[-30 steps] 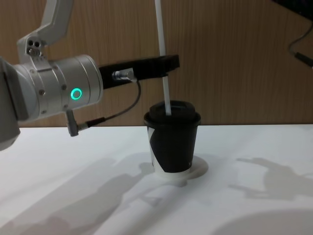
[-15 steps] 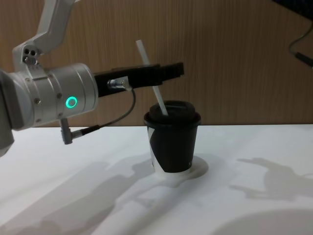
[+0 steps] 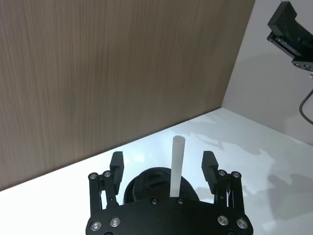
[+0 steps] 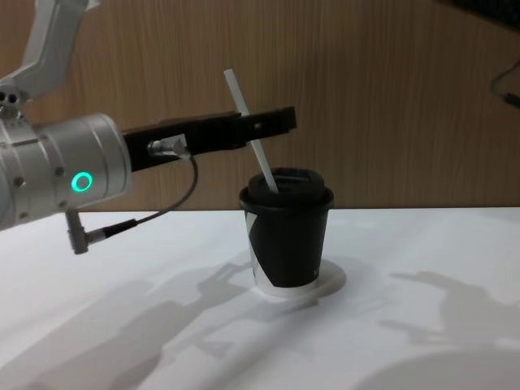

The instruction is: Pick up the straw with one hand, pass it to the other hand, and insert it into the cup.

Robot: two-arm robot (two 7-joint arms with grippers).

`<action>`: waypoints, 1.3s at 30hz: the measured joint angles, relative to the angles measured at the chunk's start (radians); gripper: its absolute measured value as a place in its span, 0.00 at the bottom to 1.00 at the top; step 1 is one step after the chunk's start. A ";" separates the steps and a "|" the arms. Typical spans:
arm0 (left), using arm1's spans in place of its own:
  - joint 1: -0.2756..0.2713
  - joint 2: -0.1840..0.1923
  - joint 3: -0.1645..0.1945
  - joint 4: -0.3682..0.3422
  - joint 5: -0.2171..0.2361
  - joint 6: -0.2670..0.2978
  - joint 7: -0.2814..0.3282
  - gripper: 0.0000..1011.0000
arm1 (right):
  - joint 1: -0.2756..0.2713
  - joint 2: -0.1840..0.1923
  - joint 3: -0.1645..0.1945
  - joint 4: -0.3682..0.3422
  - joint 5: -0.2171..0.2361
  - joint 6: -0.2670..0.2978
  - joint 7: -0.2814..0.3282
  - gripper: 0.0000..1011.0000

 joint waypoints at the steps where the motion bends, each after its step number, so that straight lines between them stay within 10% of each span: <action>1: 0.003 0.001 -0.002 -0.002 -0.002 0.000 -0.002 0.99 | -0.010 0.008 -0.001 -0.018 0.003 0.017 -0.010 0.99; 20: 0.086 0.045 -0.029 -0.057 -0.052 -0.020 -0.063 0.99 | -0.150 0.102 0.007 -0.213 0.036 0.151 -0.114 0.99; 39: 0.205 0.061 -0.054 -0.145 -0.033 -0.091 -0.032 0.99 | -0.189 0.192 -0.020 -0.290 0.037 0.218 -0.094 0.99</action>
